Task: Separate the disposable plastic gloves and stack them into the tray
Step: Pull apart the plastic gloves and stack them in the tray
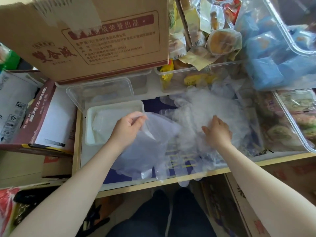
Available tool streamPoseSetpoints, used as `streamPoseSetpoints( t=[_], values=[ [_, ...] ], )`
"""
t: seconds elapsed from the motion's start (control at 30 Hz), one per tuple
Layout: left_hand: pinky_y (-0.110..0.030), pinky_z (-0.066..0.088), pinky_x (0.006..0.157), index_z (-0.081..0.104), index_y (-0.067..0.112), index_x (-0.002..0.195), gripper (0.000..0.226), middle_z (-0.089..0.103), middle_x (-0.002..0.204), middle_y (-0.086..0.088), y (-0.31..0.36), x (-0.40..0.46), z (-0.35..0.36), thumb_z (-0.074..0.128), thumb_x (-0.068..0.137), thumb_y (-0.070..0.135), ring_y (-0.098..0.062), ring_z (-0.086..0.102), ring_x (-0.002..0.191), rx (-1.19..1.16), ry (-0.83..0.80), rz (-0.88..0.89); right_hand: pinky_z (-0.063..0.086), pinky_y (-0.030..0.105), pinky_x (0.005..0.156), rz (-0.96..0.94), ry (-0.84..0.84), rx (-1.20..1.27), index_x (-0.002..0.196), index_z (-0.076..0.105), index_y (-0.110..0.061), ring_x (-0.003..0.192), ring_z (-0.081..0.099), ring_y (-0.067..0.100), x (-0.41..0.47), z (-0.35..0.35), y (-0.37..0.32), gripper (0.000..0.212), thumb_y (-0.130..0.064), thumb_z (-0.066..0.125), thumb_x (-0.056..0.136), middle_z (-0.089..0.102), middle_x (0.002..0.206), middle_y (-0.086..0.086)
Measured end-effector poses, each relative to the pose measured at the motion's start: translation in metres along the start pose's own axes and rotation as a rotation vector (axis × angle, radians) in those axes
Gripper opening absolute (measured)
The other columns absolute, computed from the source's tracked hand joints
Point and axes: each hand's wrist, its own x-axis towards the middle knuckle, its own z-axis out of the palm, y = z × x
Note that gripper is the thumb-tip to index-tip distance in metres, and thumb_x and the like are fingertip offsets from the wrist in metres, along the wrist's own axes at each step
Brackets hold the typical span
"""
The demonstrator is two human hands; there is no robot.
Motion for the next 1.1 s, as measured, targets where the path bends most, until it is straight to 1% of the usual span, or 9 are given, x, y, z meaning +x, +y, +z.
streamPoseSetpoints(
  t=[0.1, 0.2, 0.37, 0.5, 0.57, 0.67, 0.8, 0.9, 1.1],
  values=[
    [-0.020, 0.044, 0.083, 0.067, 0.033, 0.091, 0.018, 0.070, 0.095, 0.003, -0.005, 0.001, 0.007, 0.051, 0.096, 0.025, -0.009, 0.060, 0.085, 0.011, -0.146, 0.012, 0.038, 0.039, 0.087, -0.040, 0.103, -0.106, 0.114, 0.055, -0.006, 0.112, 0.045, 0.035, 0.002, 0.003, 0.005, 0.030, -0.025, 0.049, 0.091, 0.050, 0.123, 0.015],
    [-0.028, 0.045, 0.087, 0.070, 0.025, 0.096, 0.020, 0.071, 0.096, 0.003, -0.005, 0.002, 0.014, 0.051, 0.096, 0.026, -0.017, 0.062, 0.094, -0.005, -0.186, 0.002, 0.040, 0.037, 0.077, -0.041, 0.126, -0.110, 0.104, 0.058, -0.006, 0.101, 0.050, 0.033, -0.001, 0.009, 0.006, 0.021, -0.013, 0.043, 0.091, 0.057, 0.109, 0.014],
    [-0.015, 0.044, 0.077, 0.071, 0.026, 0.090, 0.020, 0.069, 0.094, -0.001, 0.007, -0.002, 0.020, 0.051, 0.096, 0.026, -0.016, 0.060, 0.091, 0.000, -0.240, 0.007, 0.036, 0.033, 0.062, -0.082, 0.158, 0.056, 0.088, 0.057, -0.008, 0.086, 0.053, 0.031, -0.004, 0.005, 0.006, 0.015, -0.008, 0.042, 0.091, 0.060, 0.096, 0.012],
    [-0.014, 0.041, 0.082, 0.070, 0.023, 0.087, 0.017, 0.063, 0.109, 0.001, 0.022, 0.001, 0.024, 0.055, 0.093, 0.022, -0.004, 0.057, 0.096, -0.051, -0.288, 0.075, 0.033, 0.028, 0.054, -0.547, 0.461, 0.188, 0.079, 0.059, -0.005, 0.071, 0.055, 0.032, -0.025, -0.020, -0.007, 0.016, -0.013, 0.050, 0.089, 0.061, 0.080, 0.010],
    [-0.010, 0.036, 0.091, 0.072, 0.025, 0.086, 0.015, 0.052, 0.129, 0.010, 0.031, 0.003, 0.026, 0.057, 0.090, 0.028, 0.004, 0.049, 0.113, -0.145, -0.351, 0.059, 0.039, 0.028, 0.052, -0.750, 0.548, 0.186, 0.078, 0.060, -0.006, 0.065, 0.053, 0.029, -0.038, -0.032, -0.014, 0.023, -0.017, 0.044, 0.089, 0.060, 0.076, 0.008],
    [-0.025, 0.029, 0.106, 0.076, 0.029, 0.088, 0.021, 0.036, 0.144, 0.017, 0.040, 0.006, 0.028, 0.060, 0.082, 0.041, 0.000, 0.035, 0.132, -0.304, -0.451, 0.000, 0.047, 0.033, 0.052, -0.907, 0.616, 0.133, 0.088, 0.054, -0.013, 0.066, 0.053, 0.027, -0.054, -0.039, -0.022, 0.012, -0.011, 0.043, 0.082, 0.060, 0.078, 0.008],
    [-0.037, 0.045, 0.094, 0.071, 0.011, 0.107, 0.034, 0.062, 0.121, -0.008, 0.041, 0.004, 0.031, 0.062, 0.084, 0.035, -0.019, 0.058, 0.109, -0.482, -0.530, -0.157, 0.046, 0.028, 0.058, -0.989, 0.689, 0.072, 0.092, 0.049, -0.016, 0.075, 0.047, 0.019, -0.067, -0.039, -0.025, 0.015, -0.011, 0.046, 0.079, 0.063, 0.082, 0.008],
    [-0.024, 0.052, 0.071, 0.071, 0.009, 0.098, 0.025, 0.072, 0.088, -0.006, 0.039, -0.003, 0.029, 0.056, 0.090, 0.027, -0.019, 0.066, 0.082, -0.416, -0.518, -0.179, 0.045, 0.028, 0.056, -0.979, 0.705, 0.105, 0.087, 0.061, -0.010, 0.075, 0.045, 0.017, -0.075, -0.038, -0.026, 0.011, -0.010, 0.050, 0.084, 0.063, 0.081, 0.008],
    [-0.036, 0.054, 0.084, 0.067, 0.007, 0.112, 0.033, 0.070, 0.105, -0.013, 0.023, -0.014, 0.027, 0.056, 0.090, 0.029, -0.028, 0.067, 0.098, -0.428, -0.633, -0.278, 0.038, 0.022, 0.058, -0.883, 0.623, 0.254, 0.083, 0.065, -0.005, 0.069, 0.045, 0.012, -0.079, -0.035, -0.026, 0.015, -0.014, 0.054, 0.089, 0.060, 0.080, 0.007]
  ],
)
